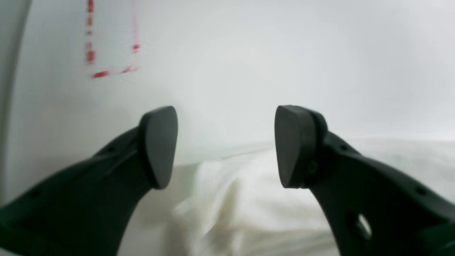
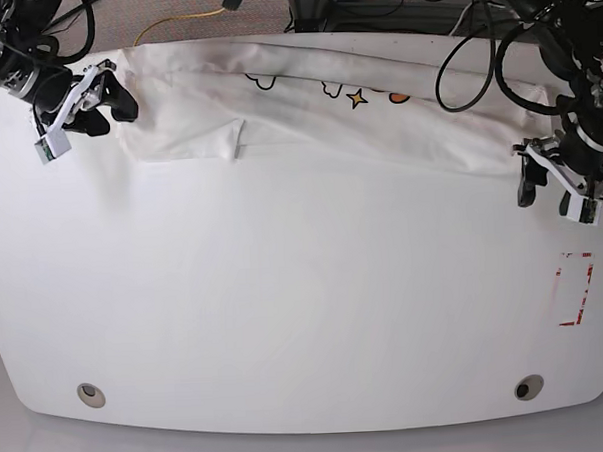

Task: Fold the T-shirt properly
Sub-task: 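Lay the folded hem down with both grippers and pull it flat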

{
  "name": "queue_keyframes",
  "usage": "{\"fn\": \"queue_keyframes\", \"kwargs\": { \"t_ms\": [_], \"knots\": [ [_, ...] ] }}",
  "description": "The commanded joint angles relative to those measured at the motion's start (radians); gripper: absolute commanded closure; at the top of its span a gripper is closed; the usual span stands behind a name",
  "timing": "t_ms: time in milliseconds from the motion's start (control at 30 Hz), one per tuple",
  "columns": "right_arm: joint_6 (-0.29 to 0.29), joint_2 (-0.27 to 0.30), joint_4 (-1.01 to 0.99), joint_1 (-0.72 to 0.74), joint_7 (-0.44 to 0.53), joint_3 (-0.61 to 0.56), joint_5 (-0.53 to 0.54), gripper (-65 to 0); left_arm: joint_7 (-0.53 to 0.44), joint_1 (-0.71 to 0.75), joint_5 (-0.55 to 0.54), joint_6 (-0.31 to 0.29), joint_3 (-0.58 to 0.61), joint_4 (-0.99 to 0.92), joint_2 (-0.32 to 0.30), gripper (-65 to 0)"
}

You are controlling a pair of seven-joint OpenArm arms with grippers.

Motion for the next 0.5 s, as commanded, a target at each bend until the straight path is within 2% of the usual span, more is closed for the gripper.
{"fn": "queue_keyframes", "kwargs": {
  "t_ms": [0, 100, 200, 333, 367, 467],
  "knots": [
    [0.002, -0.02, 0.014, -0.002, 0.02, -0.026, 0.034, -35.7, -0.025, 0.024, -0.033, -0.005, 0.03, 0.012, 0.006, -40.1],
    [0.002, -0.066, 0.014, 0.006, 0.022, -0.085, 0.031, -35.7, -0.025, 0.048, -0.018, -0.005, 0.038, -0.002, 0.006, -40.1],
    [0.002, -0.107, 0.014, 0.02, 0.022, -0.154, -0.007, -35.5, -0.024, 0.073, 0.058, -0.005, 0.046, -0.019, 0.004, -40.1],
    [0.002, -0.167, 0.013, -0.022, 0.031, -0.188, -0.162, -35.5, -0.028, 0.165, 0.14, -0.005, 0.046, -0.022, -0.05, -40.1],
    [0.002, -0.182, 0.01, -0.015, 0.043, -0.193, -0.231, -35.5, -0.034, 0.172, 0.148, -0.005, 0.046, -0.036, -0.059, -40.1],
    [0.002, -0.193, -0.02, 0.015, 0.055, -0.223, -0.366, -35.5, -0.062, 0.185, 0.148, -0.005, 0.044, -0.074, -0.065, -40.1]
  ]
}}
